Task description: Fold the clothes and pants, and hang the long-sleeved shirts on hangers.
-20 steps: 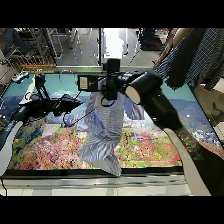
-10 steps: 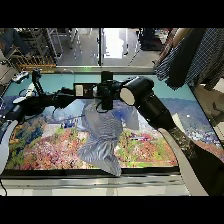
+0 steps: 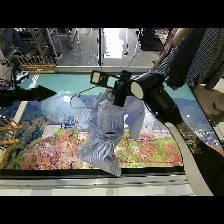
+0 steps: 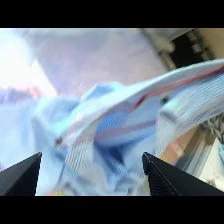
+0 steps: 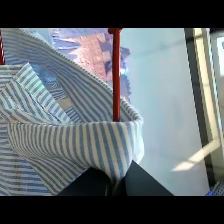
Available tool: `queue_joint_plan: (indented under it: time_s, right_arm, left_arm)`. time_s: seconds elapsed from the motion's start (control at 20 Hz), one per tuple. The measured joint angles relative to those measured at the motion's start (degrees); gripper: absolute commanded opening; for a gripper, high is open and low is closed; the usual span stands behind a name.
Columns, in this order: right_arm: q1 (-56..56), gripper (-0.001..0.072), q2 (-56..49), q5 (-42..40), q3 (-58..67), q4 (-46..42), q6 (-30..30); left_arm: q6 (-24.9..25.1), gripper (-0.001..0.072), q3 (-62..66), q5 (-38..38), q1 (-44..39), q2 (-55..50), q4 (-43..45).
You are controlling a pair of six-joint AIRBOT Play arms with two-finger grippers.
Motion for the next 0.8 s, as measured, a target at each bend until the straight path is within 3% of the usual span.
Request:
queue_joint_plan:
  time_s: [0.1, 0.2, 0.5, 0.55, 0.7, 0.8]
  right_arm:
    - [-0.96, 0.0025, 0.96, -0.83, 0.0, -1.49, 3.98]
    - [-1.46, 0.0025, 2.47, -2.27, 0.0, -1.9, 6.8]
    - [-1.99, 0.0026, 5.55, -5.42, 0.02, -2.71, 9.77]
    - [-2.01, 0.0026, 5.73, -5.62, 0.02, -2.73, 9.84]
    - [-2.05, 0.0026, 5.99, -5.92, 0.02, -2.73, 10.21]
    - [-2.05, 0.0026, 6.08, -6.21, 0.02, -2.71, 10.29]
  left_arm:
    - [-5.95, 0.072, -1.84, 0.04, -1.92, 0.26, 4.76]
    - [-7.41, 0.072, -6.73, 1.49, -5.51, 0.35, 3.91]
    - [0.87, 0.0716, -20.65, 11.74, -19.82, -3.08, -10.8]
    - [1.99, 0.0662, -21.49, 13.25, -21.97, -4.26, -12.2]
    - [5.62, 0.0056, -22.71, 16.76, -26.53, -6.73, -16.31]
    - [7.15, 0.0012, -23.06, 19.56, -28.13, -7.52, -18.78]
